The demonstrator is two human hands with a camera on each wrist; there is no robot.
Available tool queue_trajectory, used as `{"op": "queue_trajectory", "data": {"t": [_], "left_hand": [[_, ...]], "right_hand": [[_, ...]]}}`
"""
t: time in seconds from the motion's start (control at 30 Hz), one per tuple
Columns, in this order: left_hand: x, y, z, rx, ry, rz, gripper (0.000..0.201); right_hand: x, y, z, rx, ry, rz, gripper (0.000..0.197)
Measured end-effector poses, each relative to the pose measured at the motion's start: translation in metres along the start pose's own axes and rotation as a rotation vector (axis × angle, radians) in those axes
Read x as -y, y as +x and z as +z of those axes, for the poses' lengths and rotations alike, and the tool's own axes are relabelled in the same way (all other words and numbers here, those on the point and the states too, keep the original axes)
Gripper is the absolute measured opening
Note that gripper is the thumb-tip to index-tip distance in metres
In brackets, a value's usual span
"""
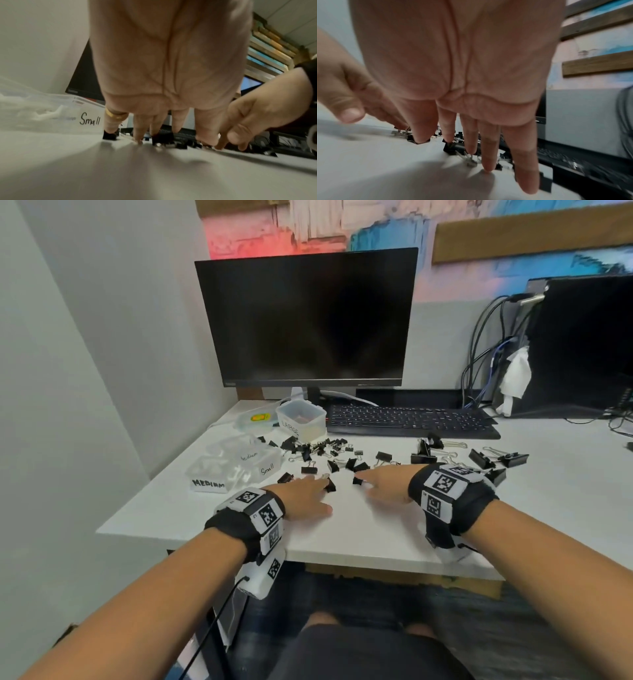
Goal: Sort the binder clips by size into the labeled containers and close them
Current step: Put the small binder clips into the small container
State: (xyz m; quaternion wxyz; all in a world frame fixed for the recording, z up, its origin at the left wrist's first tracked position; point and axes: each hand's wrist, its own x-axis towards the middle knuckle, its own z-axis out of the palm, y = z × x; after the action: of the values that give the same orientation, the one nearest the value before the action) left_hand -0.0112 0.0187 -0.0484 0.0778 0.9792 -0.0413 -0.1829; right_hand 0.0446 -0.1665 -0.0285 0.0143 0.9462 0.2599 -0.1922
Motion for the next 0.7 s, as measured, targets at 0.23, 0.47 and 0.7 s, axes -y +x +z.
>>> {"op": "queue_trajectory", "data": {"t": [0.23, 0.47, 0.7], "left_hand": [[0.049, 0.005, -0.029, -0.287, -0.051, -0.209, 0.060], [0.086, -0.005, -0.025, -0.452, -0.106, -0.500, 0.056], [0.108, -0.016, -0.020, -0.515, -0.035, -0.642, 0.052]], "right_hand": [[0.019, 0.027, -0.030, -0.033, -0.246, -0.057, 0.041], [0.047, 0.043, -0.033, -0.108, -0.251, -0.082, 0.037], [0.061, 0.052, -0.022, -0.402, -0.436, -0.160, 0.029]]}}
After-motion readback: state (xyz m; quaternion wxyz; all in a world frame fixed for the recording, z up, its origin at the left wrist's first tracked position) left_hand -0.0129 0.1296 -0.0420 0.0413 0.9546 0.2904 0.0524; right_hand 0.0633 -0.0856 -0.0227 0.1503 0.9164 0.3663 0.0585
